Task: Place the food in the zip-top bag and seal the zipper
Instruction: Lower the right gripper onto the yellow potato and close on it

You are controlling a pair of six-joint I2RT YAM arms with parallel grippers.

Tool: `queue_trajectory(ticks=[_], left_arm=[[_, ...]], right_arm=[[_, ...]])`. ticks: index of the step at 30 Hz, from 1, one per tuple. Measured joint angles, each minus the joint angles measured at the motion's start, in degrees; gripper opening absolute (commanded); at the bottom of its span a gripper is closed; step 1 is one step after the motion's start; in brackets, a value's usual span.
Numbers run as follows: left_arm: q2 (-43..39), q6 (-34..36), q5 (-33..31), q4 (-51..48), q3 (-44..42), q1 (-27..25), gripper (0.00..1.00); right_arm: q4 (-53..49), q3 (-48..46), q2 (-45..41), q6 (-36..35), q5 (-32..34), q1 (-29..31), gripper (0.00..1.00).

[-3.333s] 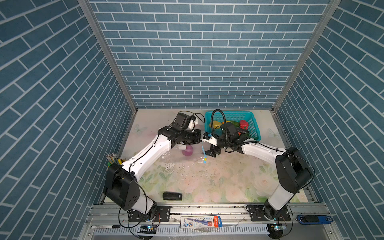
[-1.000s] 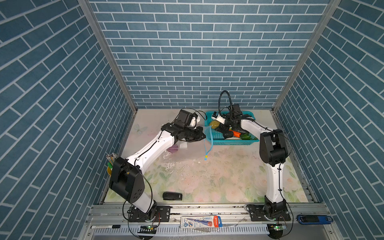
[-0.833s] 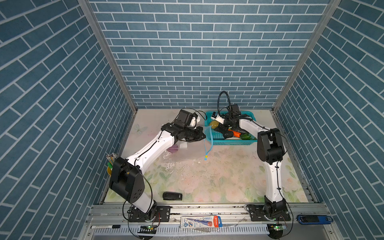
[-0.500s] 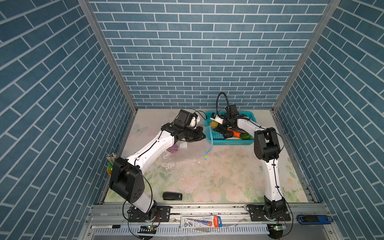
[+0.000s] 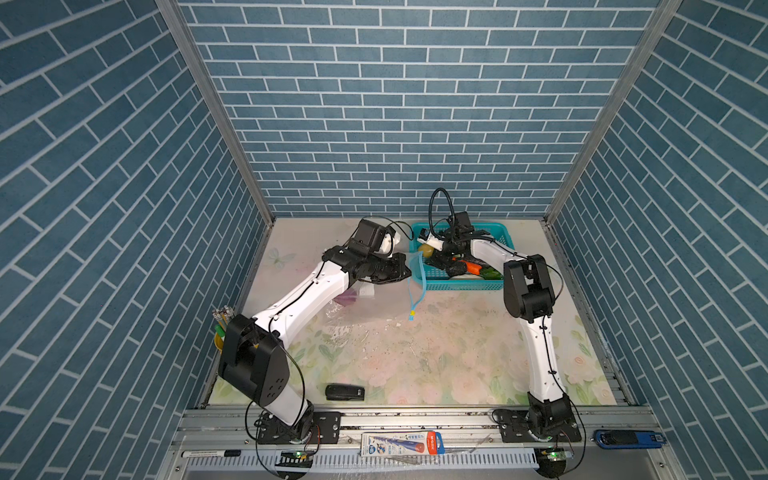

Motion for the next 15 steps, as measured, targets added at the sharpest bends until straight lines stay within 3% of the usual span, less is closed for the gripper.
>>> queue_trajectory(ticks=[15], left_arm=[[0.0, 0.0, 0.0, 0.0, 0.0, 0.0, 0.00]], right_arm=[[1.1, 0.0, 0.0, 0.2, -0.6, 0.1, 0.72]])
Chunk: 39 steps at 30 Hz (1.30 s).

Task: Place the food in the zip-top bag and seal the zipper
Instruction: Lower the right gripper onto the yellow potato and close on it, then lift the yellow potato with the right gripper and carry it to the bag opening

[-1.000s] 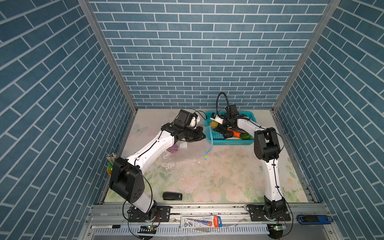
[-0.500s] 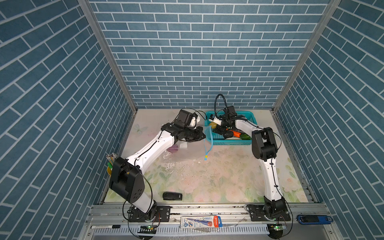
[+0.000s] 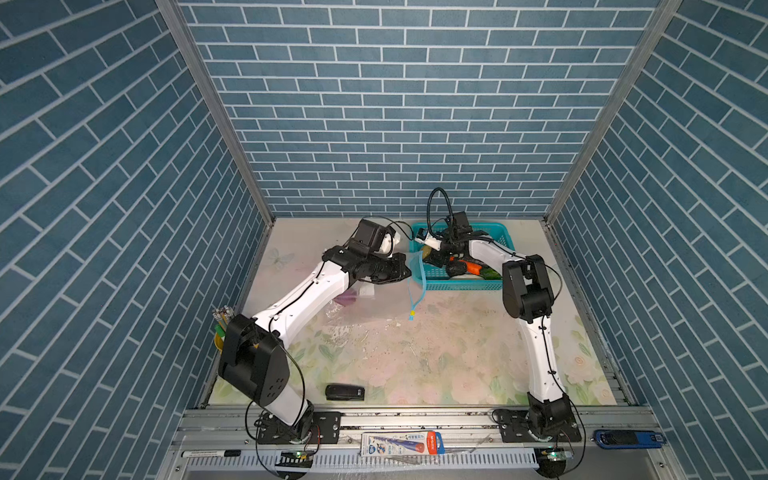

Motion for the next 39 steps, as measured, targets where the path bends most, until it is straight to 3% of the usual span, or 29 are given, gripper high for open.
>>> queue_trajectory(ticks=[21, 39], left_arm=[[0.0, -0.1, -0.1, 0.1, -0.8, 0.0, 0.00], [0.0, -0.3, -0.2, 0.7, -0.9, 0.0, 0.00]], right_arm=[[7.3, -7.3, -4.2, -0.1, 0.7, 0.0, 0.57], [12.0, -19.2, -19.8, 0.1, 1.6, 0.0, 0.56]])
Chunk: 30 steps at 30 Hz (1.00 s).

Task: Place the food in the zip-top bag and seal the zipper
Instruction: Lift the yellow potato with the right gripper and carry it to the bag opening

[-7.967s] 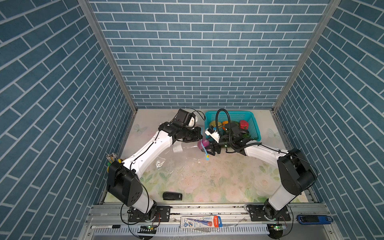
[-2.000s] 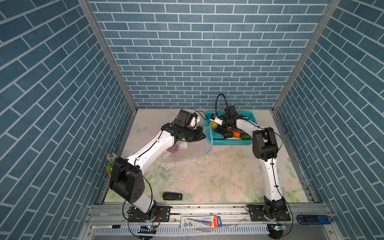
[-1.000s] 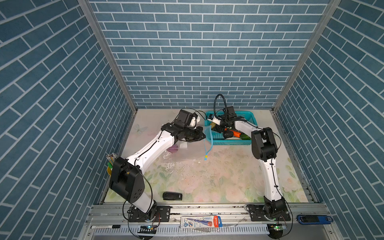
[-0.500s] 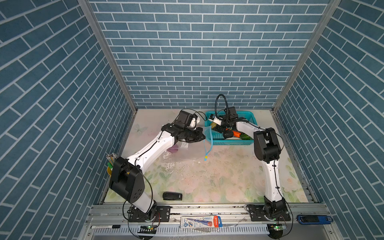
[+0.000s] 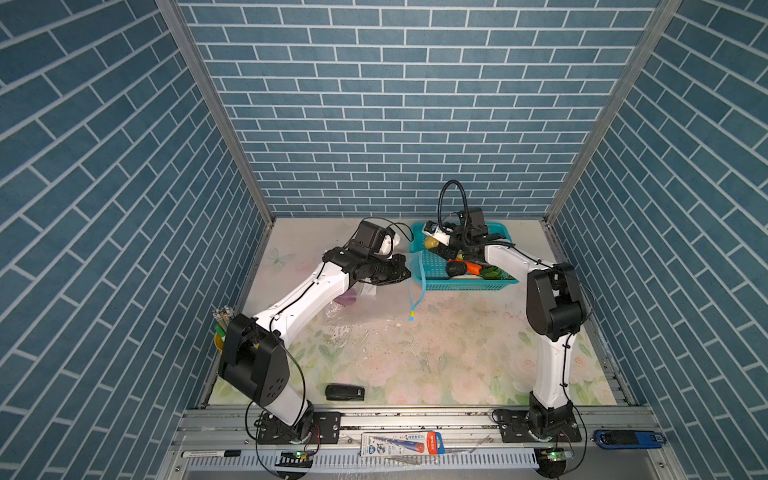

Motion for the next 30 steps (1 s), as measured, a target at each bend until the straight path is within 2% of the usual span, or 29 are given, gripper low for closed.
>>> queue_trajectory(ticks=[13, 22, 30], left_arm=[[0.0, -0.3, 0.0, 0.3, 0.0, 0.0, 0.00], [0.0, -0.8, 0.2, 0.2, 0.0, 0.0, 0.00], [0.0, -0.8, 0.3, -0.3, 0.8, 0.0, 0.00]], right_arm=[[-0.8, -13.4, -16.7, 0.5, 0.1, 1.4, 0.56], [-3.4, -21.5, -29.9, 0.8, 0.6, 7.0, 0.58], [-7.0, -24.0, -35.5, 0.8, 0.6, 11.0, 0.58]])
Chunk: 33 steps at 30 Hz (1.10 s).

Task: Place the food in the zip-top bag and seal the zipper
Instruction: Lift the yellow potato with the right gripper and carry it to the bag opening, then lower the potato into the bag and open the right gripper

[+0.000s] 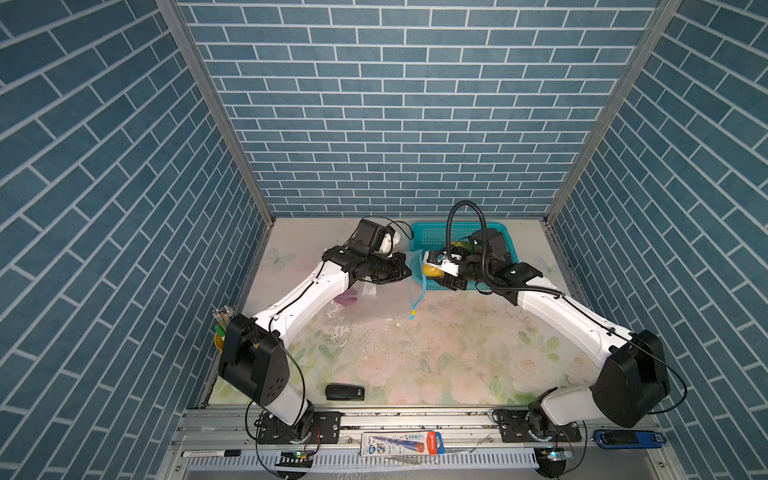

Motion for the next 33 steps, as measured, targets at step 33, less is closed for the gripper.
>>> queue_trajectory(ticks=[33], left_arm=[[-0.7, -0.4, -0.2, -0.4, 0.1, 0.0, 0.00]], right_arm=[[-2.3, 0.3, 8.9, -0.1, -0.6, 6.8, 0.58]])
